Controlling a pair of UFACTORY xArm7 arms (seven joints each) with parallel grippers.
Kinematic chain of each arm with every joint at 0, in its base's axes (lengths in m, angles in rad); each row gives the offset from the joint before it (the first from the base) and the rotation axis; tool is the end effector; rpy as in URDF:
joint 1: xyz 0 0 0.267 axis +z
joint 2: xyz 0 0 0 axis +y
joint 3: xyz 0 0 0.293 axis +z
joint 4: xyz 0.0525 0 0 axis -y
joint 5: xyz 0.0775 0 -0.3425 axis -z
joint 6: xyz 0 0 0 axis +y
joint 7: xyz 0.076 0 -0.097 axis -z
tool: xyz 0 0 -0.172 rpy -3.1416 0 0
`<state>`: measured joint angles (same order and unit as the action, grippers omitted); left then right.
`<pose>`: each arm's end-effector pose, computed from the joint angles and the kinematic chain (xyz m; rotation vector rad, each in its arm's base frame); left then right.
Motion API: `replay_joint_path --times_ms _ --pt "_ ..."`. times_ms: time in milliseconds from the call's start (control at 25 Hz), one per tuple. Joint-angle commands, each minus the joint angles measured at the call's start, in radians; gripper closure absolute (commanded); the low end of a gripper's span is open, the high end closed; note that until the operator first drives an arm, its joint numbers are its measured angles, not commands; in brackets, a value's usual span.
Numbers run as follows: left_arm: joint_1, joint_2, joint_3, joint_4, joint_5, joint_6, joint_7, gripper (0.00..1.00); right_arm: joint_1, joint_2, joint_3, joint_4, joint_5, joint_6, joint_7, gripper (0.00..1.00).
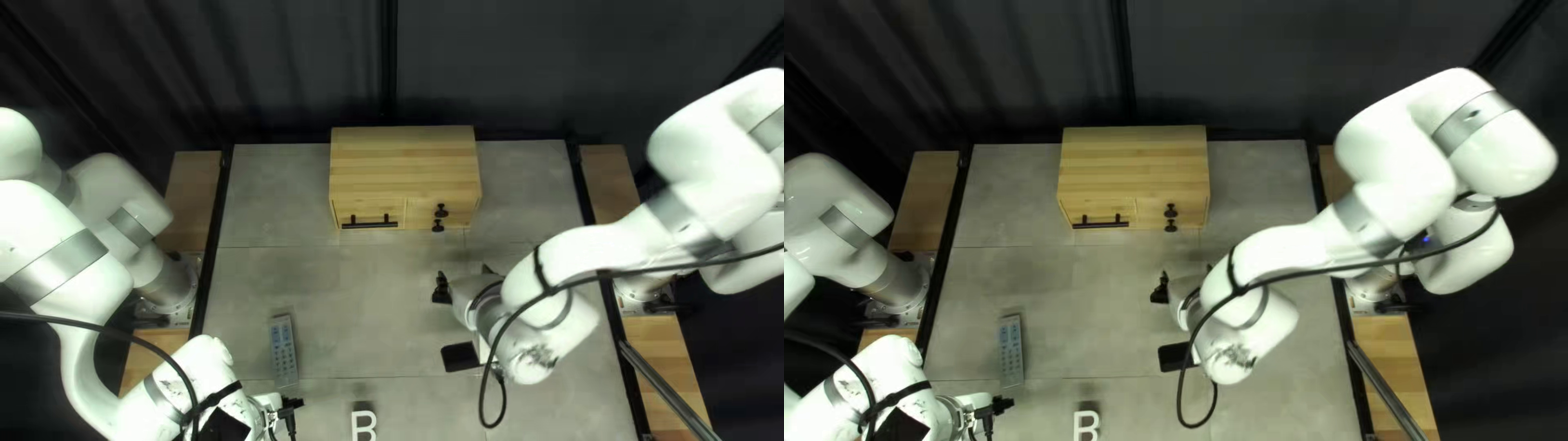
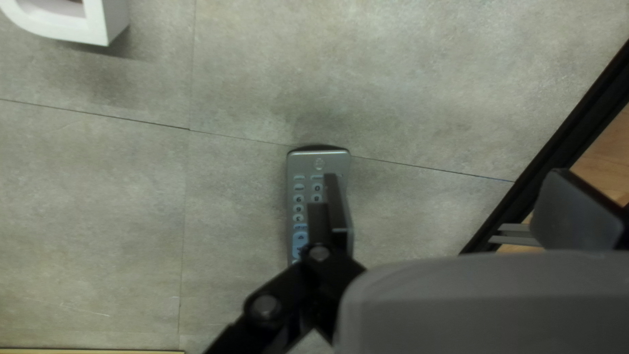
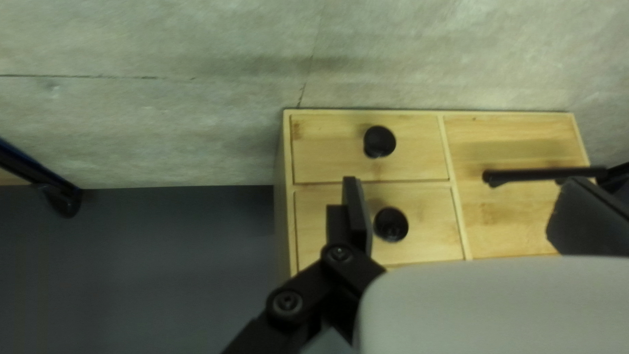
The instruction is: Open drawers and place objects into drawer and close
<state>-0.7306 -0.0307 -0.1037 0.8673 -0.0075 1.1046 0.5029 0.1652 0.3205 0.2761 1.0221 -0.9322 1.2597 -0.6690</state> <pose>0.2536 -0.2814 0.1297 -2.4324 1.9128 0.3175 0.4521 0.0160 0.0985 1.6200 1.7897 -0.7120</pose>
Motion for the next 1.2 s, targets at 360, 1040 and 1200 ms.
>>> replay_joint_path --times_ms 360,1040,1200 --pt "0.000 0.000 0.000 0.000 0.000 0.000 0.000 0.00 -0.080 0.001 -0.056 -0.015 -0.031 -0.084 -0.029 0.00" --pt "0.000 0.000 0.000 0.000 0.000 0.000 0.000 0.00 -0.156 -0.029 -0.091 -0.089 -0.053 -0.251 -0.088 0.00" --pt "0.000 0.000 0.000 0.000 0.000 0.000 0.000 0.00 -0.162 0.009 -0.099 -0.056 -0.044 -0.236 -0.098 0.00"
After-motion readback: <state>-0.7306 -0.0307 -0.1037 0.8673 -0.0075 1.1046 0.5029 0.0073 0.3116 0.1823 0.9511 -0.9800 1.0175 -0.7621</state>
